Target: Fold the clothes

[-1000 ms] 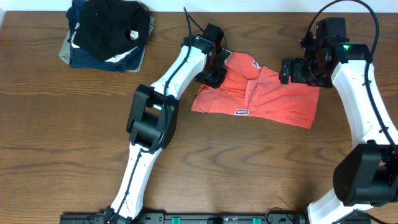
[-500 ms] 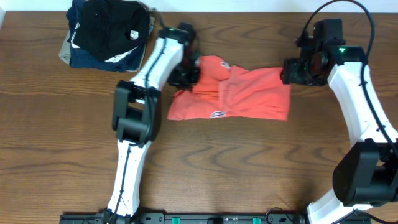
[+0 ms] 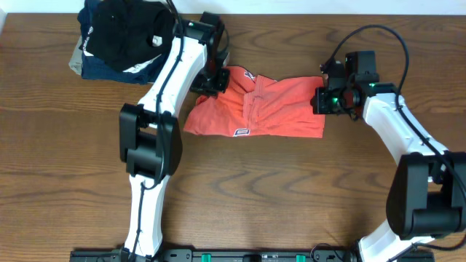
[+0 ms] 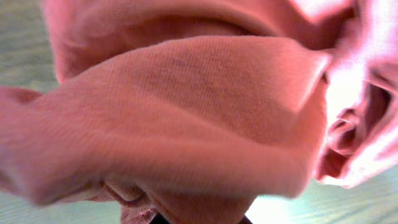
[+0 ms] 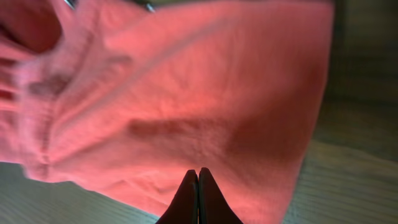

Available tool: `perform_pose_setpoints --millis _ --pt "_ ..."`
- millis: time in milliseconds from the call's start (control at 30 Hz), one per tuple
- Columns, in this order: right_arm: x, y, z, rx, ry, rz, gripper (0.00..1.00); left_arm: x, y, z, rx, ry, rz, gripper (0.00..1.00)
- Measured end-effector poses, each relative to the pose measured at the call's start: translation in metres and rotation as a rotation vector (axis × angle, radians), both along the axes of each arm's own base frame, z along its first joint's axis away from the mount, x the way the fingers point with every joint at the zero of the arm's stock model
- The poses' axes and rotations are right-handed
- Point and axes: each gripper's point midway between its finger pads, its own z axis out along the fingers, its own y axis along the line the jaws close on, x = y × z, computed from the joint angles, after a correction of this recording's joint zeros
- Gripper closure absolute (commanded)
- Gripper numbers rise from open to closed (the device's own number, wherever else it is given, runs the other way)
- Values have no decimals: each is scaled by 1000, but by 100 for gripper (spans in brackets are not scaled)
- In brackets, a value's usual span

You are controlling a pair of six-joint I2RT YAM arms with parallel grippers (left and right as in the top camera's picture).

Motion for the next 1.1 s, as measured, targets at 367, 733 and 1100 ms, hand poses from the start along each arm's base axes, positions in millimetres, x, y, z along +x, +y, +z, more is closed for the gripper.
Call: perform_pose_setpoints --millis 367,733,1100 --pt "-4 -1 -53 2 103 -19 99 3 -19 46 -22 -141 -37 93" --pt "-6 -2 -56 9 120 -32 99 -13 -163 68 -155 -373 -300 94" --pt "0 -15 -41 111 104 -65 99 -30 -186 61 -165 -369 -354 94"
